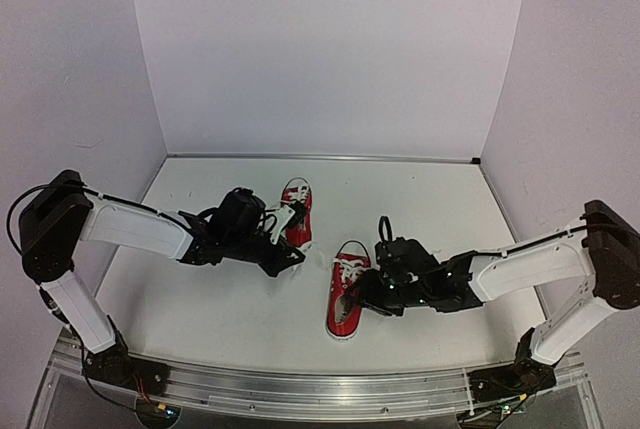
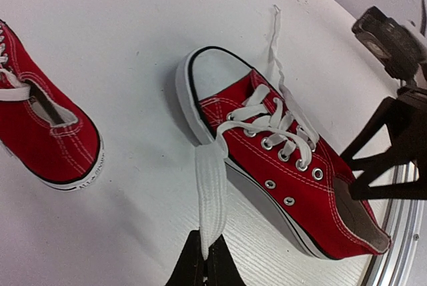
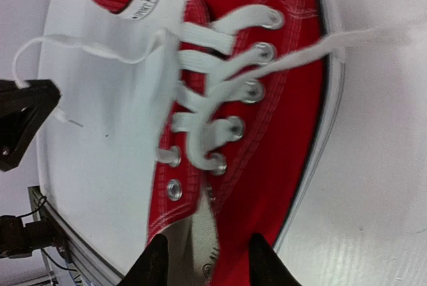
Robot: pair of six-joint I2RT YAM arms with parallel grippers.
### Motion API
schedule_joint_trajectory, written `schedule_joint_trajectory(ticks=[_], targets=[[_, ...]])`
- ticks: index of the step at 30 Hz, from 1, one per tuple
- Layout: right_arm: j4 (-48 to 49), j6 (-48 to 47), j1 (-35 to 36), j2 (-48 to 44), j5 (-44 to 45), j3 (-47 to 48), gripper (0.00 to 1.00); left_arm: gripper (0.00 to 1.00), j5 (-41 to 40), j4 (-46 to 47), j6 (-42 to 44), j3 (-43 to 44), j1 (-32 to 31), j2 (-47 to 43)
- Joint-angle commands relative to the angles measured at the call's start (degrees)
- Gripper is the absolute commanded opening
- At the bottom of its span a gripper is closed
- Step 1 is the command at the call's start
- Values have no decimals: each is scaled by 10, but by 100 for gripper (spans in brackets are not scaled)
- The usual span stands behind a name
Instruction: Tie the shoes
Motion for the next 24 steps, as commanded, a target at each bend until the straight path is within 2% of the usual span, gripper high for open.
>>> schedule_joint_trajectory(ticks=[1,5,8,15,24], targets=[[14,12,15,-41,-23,42,49,0,6,1,-7,-2,17,-32],[-75,-31,12,-106,25,59,74,0,14,0,-7,-4,24,-38],[-158,-56,-11,-146,87,61,80,0,16,1,-6,-3,24,-38],[-189,-104,-163,-173,117,16,79,0,24,10,-11,10,25,-23],[-195,-178,-257,-54,163,60,75,0,29,30,-25,16,25,-7]])
